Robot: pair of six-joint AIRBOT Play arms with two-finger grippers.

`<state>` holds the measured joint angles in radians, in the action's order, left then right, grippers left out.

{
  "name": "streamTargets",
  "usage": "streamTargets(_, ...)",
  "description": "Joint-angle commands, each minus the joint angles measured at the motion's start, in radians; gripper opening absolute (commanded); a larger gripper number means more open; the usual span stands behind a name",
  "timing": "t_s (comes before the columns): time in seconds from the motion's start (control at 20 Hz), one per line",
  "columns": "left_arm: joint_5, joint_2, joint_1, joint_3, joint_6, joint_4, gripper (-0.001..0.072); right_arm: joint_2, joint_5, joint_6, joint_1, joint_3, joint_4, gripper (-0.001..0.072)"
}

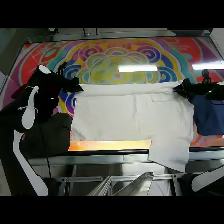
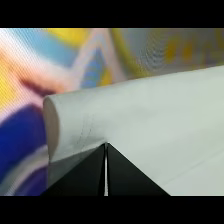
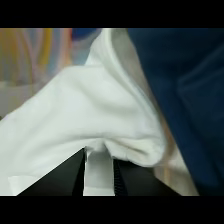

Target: Fold the shirts.

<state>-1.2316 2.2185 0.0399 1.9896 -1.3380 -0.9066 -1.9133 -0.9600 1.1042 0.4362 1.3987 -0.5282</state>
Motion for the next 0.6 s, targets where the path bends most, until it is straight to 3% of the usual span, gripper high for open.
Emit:
streamTargets(0.0, 0.050, 0.038, 0.004, 0.101, -0.040, -0.007, 0.0002, -0.048, 0.011, 0.021, -0.013, 0.126, 0.090, 0.0223)
streamTargets(0.2, 0.063, -0.086, 0.035, 0.101, -0.033, -0.005, 0.0013, -0.026, -0.129, 0.017, 0.005, 0.264, 0.105, 0.0224)
streamTargets(0.35, 0.040, -0.252, 0.055, 0.101, 0.047, -0.006, 0.0014, 0.031, -0.315, -0.012, 0.036, 0.356, 0.103, 0.0220)
streamTargets(0.4, 0.018, -0.306, 0.054, 0.098, 0.076, -0.007, 0.0014, 0.064, -0.352, -0.041, 0.043, 0.358, 0.102, 0.0144)
streamTargets(0.45, 0.005, -0.367, 0.054, 0.067, 0.125, -0.007, 0.0014, 0.100, -0.379, -0.062, 0.049, 0.357, 0.077, 0.0018)
streamTargets(0.55, -0.027, -0.484, 0.056, -0.067, 0.178, -0.018, 0.0013, 0.163, -0.406, -0.040, 0.061, 0.347, -0.040, 0.0015)
